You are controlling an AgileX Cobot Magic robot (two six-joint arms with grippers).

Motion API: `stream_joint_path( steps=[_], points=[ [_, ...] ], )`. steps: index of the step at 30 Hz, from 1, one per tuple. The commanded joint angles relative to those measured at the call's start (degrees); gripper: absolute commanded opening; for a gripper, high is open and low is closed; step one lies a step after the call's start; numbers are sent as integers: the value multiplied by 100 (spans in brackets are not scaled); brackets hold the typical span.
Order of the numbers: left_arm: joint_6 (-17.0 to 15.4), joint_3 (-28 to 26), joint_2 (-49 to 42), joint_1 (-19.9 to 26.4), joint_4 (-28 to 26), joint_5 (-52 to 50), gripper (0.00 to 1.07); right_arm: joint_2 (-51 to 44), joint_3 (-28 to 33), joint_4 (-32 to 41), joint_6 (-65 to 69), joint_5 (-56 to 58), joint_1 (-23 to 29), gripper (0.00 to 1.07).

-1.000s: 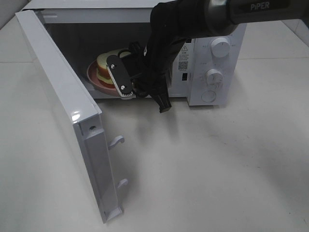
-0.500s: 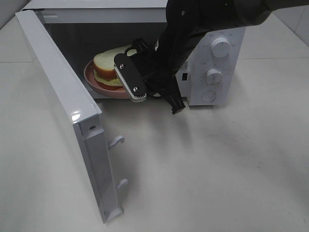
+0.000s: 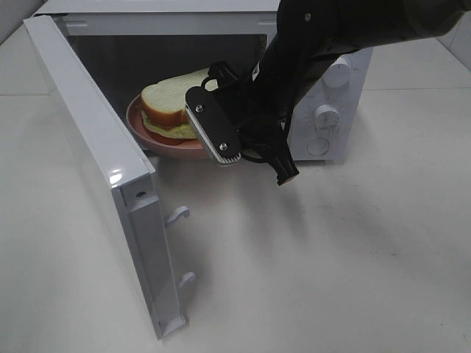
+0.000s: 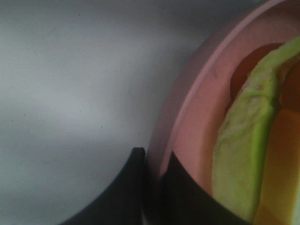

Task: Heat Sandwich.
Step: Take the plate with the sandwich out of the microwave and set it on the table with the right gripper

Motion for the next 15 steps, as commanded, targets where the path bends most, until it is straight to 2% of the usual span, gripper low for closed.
stream_joint_path(
  steps=[1,15],
  points=[
    [6,17,-155,29,17,-46,100,-292,195,69,-97,-292,17,0],
    [6,17,-155,29,17,-46,100,-1049,1232,103,-63,-630,17,0]
  ],
)
